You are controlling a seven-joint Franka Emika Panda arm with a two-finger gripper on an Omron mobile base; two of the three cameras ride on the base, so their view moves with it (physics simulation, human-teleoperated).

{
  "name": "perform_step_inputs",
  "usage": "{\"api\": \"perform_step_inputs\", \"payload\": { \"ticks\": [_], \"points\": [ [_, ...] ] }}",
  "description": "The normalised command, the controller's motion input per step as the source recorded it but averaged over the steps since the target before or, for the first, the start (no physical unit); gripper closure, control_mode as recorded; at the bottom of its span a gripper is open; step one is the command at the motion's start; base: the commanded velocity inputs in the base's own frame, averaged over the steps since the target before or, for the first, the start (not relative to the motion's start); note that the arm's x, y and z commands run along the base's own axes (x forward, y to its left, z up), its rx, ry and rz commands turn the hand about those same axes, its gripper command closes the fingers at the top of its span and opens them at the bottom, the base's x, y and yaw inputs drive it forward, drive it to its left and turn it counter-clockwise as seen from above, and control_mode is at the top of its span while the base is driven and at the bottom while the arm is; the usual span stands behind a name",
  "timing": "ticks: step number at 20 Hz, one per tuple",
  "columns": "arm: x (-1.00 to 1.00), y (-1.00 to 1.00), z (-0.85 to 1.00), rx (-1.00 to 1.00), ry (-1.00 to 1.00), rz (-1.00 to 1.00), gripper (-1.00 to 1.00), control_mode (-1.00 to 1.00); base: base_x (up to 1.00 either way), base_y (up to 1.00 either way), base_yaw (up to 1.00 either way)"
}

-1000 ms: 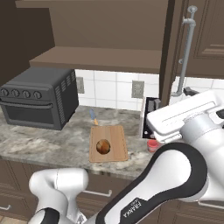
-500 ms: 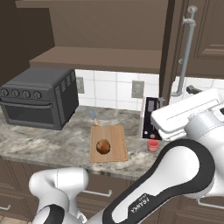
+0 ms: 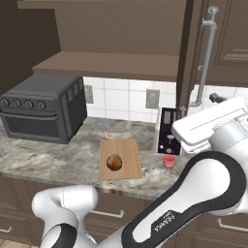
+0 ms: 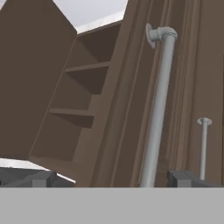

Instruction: Pick the bread, place it on the cutting board, pick the jam, place it on the counter, and close the cabinet.

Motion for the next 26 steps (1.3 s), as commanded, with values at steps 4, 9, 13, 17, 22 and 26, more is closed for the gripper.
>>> {"api": "perform_step_inputs", "payload": {
  "ticks": [4, 9, 13, 17, 22, 26],
  "points": [
    [0.04, -0.13, 0.00, 0.00, 0.00, 0.03, -1.00, -1.00, 0.00, 0.00, 0.00],
    [0.11, -0.10, 0.00, 0.00, 0.00, 0.04, -1.00, -1.00, 0.00, 0.00, 0.00],
    [0.09, -0.17, 0.00, 0.00, 0.00, 0.05, -1.00, -1.00, 0.00, 0.00, 0.00],
    [0.11, -0.07, 0.00, 0.00, 0.00, 0.05, -1.00, -1.00, 0.00, 0.00, 0.00],
    [0.09, -0.06, 0.00, 0.00, 0.00, 0.05, -1.00, -1.00, 0.00, 0.00, 0.00],
    [0.13, -0.04, 0.00, 0.00, 0.00, 0.05, -1.00, -1.00, 0.00, 0.00, 0.00]
  ]
}}
